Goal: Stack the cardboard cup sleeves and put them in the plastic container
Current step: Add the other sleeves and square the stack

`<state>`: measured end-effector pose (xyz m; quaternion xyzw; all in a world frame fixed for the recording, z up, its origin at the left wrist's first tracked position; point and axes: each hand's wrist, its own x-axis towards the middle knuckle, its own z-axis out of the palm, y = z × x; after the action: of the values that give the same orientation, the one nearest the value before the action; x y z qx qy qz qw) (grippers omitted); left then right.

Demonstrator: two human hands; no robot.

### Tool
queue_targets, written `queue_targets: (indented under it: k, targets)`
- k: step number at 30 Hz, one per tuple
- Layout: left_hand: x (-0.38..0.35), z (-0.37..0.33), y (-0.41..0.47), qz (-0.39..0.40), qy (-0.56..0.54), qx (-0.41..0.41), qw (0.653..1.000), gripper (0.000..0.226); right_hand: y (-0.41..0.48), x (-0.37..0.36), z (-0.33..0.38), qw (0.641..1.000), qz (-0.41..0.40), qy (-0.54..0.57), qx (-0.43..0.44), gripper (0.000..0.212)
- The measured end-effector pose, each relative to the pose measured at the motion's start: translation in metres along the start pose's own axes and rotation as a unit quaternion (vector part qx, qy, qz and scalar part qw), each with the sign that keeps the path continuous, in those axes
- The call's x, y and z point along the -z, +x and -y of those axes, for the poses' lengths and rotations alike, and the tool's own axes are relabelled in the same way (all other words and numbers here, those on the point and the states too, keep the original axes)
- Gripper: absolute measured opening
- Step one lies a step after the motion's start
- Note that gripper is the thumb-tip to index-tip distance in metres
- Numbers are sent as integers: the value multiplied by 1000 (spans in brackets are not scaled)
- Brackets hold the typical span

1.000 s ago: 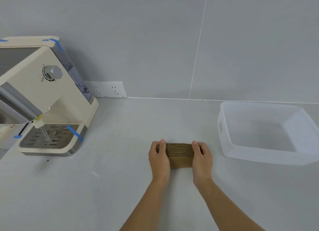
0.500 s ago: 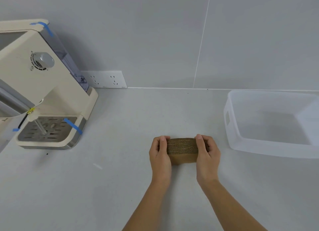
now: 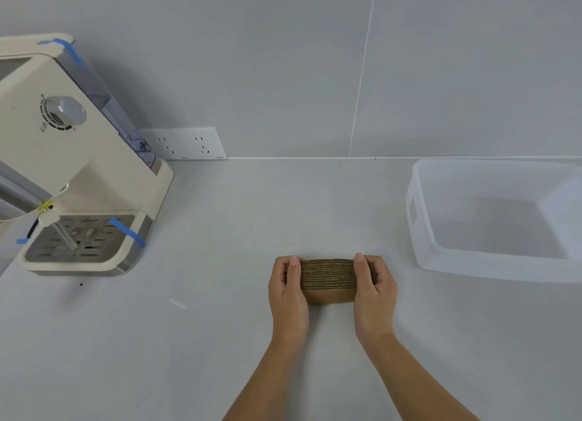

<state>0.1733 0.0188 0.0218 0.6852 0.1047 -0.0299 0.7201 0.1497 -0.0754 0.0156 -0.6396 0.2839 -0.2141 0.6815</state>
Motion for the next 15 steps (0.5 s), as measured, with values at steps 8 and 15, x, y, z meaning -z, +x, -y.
queue_targets:
  k: [8, 15]
  targets:
    - [55, 4, 16, 227, 80, -34, 970, 61, 0, 2, 2, 1000, 8, -6, 2, 26]
    - [76, 4, 30, 268, 218, -44, 937, 76, 0, 3, 2, 1000, 14, -10, -4, 26]
